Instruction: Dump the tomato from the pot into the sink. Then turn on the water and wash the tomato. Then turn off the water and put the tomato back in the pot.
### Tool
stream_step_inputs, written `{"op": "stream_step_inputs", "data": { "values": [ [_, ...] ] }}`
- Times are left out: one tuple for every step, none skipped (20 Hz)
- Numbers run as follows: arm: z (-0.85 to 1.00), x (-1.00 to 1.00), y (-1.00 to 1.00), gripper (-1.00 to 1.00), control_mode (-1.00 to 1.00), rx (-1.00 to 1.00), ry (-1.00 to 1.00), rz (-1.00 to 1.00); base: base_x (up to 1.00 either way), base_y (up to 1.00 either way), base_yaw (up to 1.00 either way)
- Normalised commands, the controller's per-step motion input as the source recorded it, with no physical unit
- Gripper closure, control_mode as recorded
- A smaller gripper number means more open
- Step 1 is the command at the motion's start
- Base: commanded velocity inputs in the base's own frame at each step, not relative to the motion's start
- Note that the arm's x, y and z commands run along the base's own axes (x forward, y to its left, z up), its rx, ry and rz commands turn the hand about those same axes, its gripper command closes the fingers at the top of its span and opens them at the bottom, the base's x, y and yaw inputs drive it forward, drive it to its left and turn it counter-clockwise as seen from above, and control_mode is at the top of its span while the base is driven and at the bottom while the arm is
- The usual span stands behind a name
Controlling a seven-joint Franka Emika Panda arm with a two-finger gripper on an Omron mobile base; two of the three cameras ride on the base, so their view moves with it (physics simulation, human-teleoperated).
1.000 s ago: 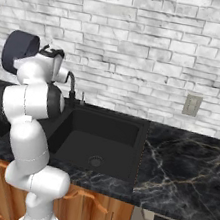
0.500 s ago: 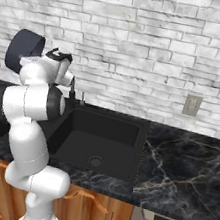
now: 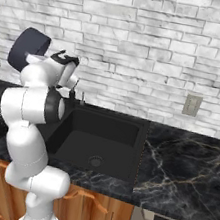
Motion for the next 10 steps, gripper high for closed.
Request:
{"op": "stream_step_inputs", "data": {
  "values": [
    [0.18, -0.14, -0.31, 1.00, -1.00, 0.05, 0.07, 0.00, 0.00, 0.00, 0.00],
    [0.14, -0.12, -0.31, 1.00, -1.00, 0.05, 0.08, 0.00, 0.00, 0.00, 0.00],
    [0.09, -0.07, -0.30, 1.00, -1.00, 0.05, 0.09, 0.00, 0.00, 0.00, 0.00],
    [0.03, 0.00, -0.21, 1.00, -1.00, 0.05, 0.10, 0.00, 0.00, 0.00, 0.00],
    [0.01, 0.00, -0.16, 1.00, -1.00, 0.05, 0.09, 0.00, 0.00, 0.00, 0.00],
    [0.00, 0.00, -0.11, 1.00, -1.00, 0.06, 0.09, 0.00, 0.00, 0.00, 0.00],
    [0.01, 0.00, 0.00, 1.00, -1.00, 0.07, 0.06, 0.00, 0.00, 0.00, 0.00],
    [0.06, -0.05, 0.00, 1.00, -1.00, 0.07, 0.05, 0.00, 0.00, 0.00, 0.00],
    [0.22, -0.19, 0.00, 1.00, -1.00, 0.08, 0.00, 0.00, 0.00, 0.00, 0.00],
    [0.36, -0.22, 0.18, 1.00, -1.00, 0.08, 0.00, 0.00, 0.00, 0.00, 0.00]
  ]
}}
